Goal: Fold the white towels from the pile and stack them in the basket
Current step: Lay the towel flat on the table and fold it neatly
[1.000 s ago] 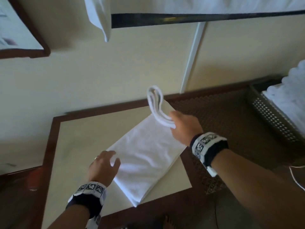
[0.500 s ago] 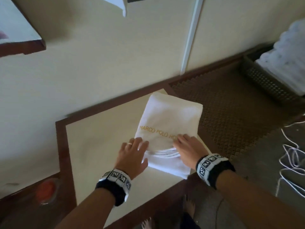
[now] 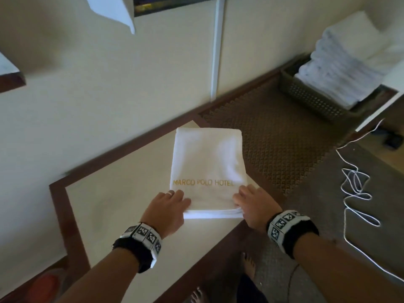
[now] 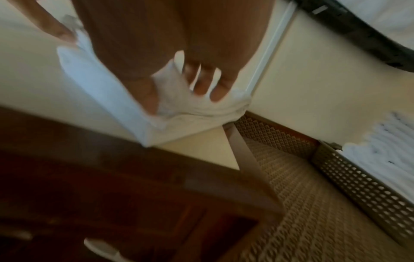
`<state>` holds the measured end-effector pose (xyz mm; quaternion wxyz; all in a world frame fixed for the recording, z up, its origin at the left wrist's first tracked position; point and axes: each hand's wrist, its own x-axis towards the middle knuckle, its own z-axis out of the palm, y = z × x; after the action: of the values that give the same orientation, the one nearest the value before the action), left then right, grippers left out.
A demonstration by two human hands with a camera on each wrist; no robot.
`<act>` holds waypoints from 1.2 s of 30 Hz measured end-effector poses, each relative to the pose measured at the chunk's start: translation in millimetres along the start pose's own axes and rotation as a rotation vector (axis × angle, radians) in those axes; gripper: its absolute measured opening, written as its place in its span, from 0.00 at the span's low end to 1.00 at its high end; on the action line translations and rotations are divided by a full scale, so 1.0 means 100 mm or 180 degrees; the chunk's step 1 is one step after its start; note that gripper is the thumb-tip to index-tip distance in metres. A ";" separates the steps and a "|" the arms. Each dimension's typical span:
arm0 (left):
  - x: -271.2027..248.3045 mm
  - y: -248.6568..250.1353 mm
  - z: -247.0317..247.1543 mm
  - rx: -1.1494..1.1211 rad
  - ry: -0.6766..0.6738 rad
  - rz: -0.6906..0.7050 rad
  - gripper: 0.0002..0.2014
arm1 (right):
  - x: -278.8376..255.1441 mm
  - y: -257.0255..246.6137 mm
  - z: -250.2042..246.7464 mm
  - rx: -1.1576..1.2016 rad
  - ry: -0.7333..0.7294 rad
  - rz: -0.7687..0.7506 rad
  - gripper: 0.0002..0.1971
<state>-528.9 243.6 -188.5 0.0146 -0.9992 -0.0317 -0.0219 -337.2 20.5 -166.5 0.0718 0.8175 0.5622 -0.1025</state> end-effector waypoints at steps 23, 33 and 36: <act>0.75 -0.19 0.18 -0.2955 -0.0832 -0.2977 0.39 | 0.55 0.11 0.18 0.3155 -0.0174 0.2537 0.34; 1.47 0.19 -0.49 -0.3437 -0.0032 -0.2618 0.21 | 0.40 0.55 -0.58 0.3178 0.0665 0.2664 0.18; 1.78 0.34 -0.75 -0.3497 0.0129 -0.2290 0.23 | 0.19 0.88 -0.82 0.3207 0.0889 0.2684 0.21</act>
<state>-352.0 218.1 -106.8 -0.5053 -0.7877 -0.3477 -0.0572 -241.6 25.1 -92.0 -0.3580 0.9064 0.0822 -0.2089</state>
